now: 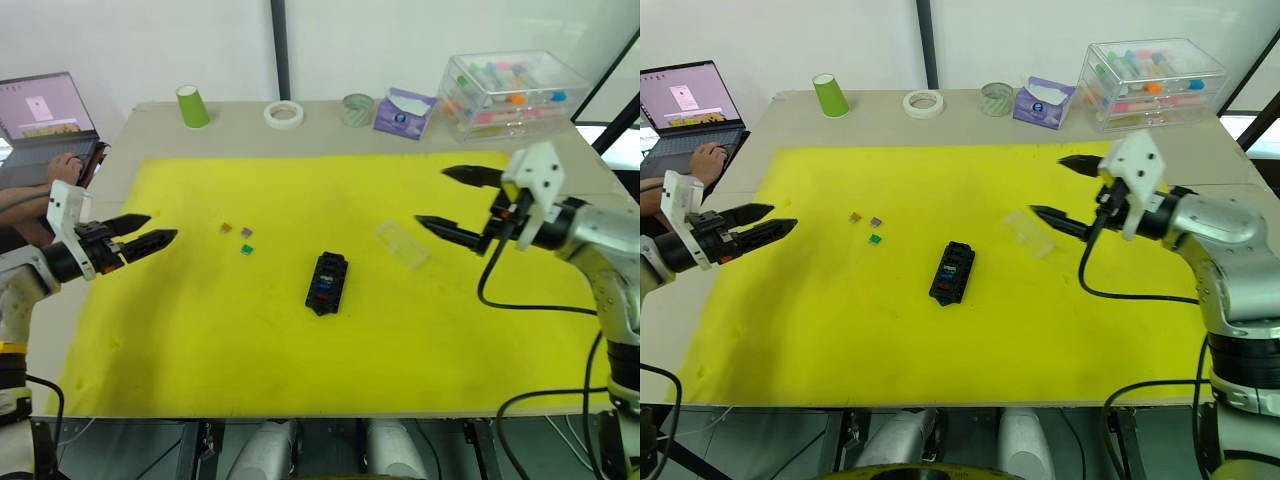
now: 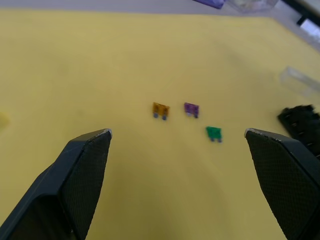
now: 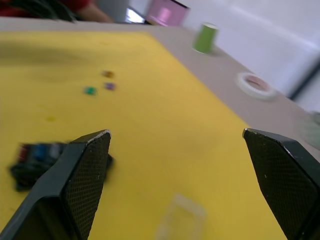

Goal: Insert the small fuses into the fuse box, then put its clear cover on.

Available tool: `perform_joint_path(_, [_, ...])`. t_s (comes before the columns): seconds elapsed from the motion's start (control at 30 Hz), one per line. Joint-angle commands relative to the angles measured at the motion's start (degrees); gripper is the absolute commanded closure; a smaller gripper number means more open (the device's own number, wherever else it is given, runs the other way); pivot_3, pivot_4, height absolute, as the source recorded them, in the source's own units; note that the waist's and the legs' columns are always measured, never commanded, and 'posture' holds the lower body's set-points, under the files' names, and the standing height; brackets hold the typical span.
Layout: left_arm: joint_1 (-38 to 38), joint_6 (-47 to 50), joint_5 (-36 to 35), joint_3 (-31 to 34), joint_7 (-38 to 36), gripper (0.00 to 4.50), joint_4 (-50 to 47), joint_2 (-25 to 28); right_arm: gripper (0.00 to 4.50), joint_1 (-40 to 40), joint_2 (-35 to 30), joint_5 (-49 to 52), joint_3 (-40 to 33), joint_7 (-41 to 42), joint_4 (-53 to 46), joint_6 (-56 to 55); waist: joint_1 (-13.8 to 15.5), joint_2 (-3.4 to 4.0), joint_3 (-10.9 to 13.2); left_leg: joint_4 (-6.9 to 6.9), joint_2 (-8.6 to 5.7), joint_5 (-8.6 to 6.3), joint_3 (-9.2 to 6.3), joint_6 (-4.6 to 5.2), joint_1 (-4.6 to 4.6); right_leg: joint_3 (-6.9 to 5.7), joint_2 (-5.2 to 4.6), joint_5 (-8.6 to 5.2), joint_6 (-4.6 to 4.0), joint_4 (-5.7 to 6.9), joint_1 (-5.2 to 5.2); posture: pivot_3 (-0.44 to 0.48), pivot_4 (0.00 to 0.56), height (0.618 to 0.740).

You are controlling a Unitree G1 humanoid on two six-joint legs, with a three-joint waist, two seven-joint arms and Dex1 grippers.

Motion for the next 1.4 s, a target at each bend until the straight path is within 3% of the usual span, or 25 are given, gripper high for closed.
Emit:
perform_joint_path(0.03, [-3.9, 12.2, -6.5, 2.6, 2.1, 0.00, -1.2, 0.5, 0.03, -4.6, 1.6, 2.3, 4.3, 0.6, -5.0, 3.1, 0.4, -0.01, 0.0, 0.07, 0.00, 0.00, -0.03, 0.00, -0.02, -0.01, 0.00, 0.00, 0.00, 0.00, 0.02, 0.000, 0.150, 0.740])
perform_joint_path(0.1, [-7.1, 21.8, -11.3, 4.6, 3.4, 0.00, 1.6, -0.1, 0.03, -6.4, 2.8, 2.8, 6.5, 0.2, -6.3, 4.5, 0.6, -0.05, 0.0, 0.09, -0.02, 0.00, -0.04, 0.00, -0.03, -0.01, 0.00, 0.00, 0.00, 0.01, 0.04, 0.000, 0.150, 0.740])
perform_joint_path(0.23, [-17.6, 41.3, -12.6, 2.9, 7.7, 0.00, 12.2, -1.7, 0.03, -8.1, 6.3, 0.6, 12.8, -0.3, -8.3, 4.2, 0.3, -0.11, 0.0, 0.13, -0.08, 0.00, -0.06, 0.00, -0.02, -0.04, 0.01, 0.00, 0.00, 0.25, -0.06, 0.000, 0.150, 0.740])
perform_joint_path(0.33, [-21.4, 46.0, -12.3, 2.8, 9.7, 0.00, 18.0, -4.6, 0.03, -8.9, 7.2, 0.4, 13.6, -0.5, -7.7, 4.2, 0.1, -0.12, 0.0, 0.17, -0.14, 0.00, -0.11, -0.01, -0.02, -0.08, 0.04, 0.00, 0.00, 0.34, -0.09, 0.000, 0.150, 0.740])
perform_joint_path(0.67, [-24.0, 37.5, -5.1, -3.8, 9.1, 0.00, 26.4, -11.4, 0.03, -9.6, 9.7, 0.6, 14.5, -2.9, -8.4, 5.9, -1.0, -0.13, -0.1, 0.12, -0.13, 0.01, -0.10, -0.01, -0.03, -0.05, -0.02, 0.00, 0.00, 0.37, -0.17, 0.000, 0.150, 0.740])
perform_joint_path(0.97, [-27.6, 28.0, 1.2, -7.4, 5.5, 0.00, 33.8, -12.7, 0.03, -8.9, 9.9, 0.9, 13.8, -4.8, -9.9, 7.5, -1.1, -0.14, -0.1, 0.11, -0.13, 0.01, -0.09, -0.01, -0.03, -0.05, -0.03, 0.00, 0.00, 0.38, -0.18, 0.000, 0.150, 0.740])
perform_joint_path(1.4, [-31.5, 26.7, 7.0, -13.1, -2.7, 0.00, 38.7, -13.5, 0.03, -9.9, 10.0, 1.6, 13.4, -5.8, -10.4, 8.7, -0.7, -0.14, -0.1, 0.14, -0.16, 0.01, -0.09, -0.01, -0.03, -0.06, 0.00, 0.00, 0.00, 0.39, -0.16, 0.000, 0.150, 0.740])
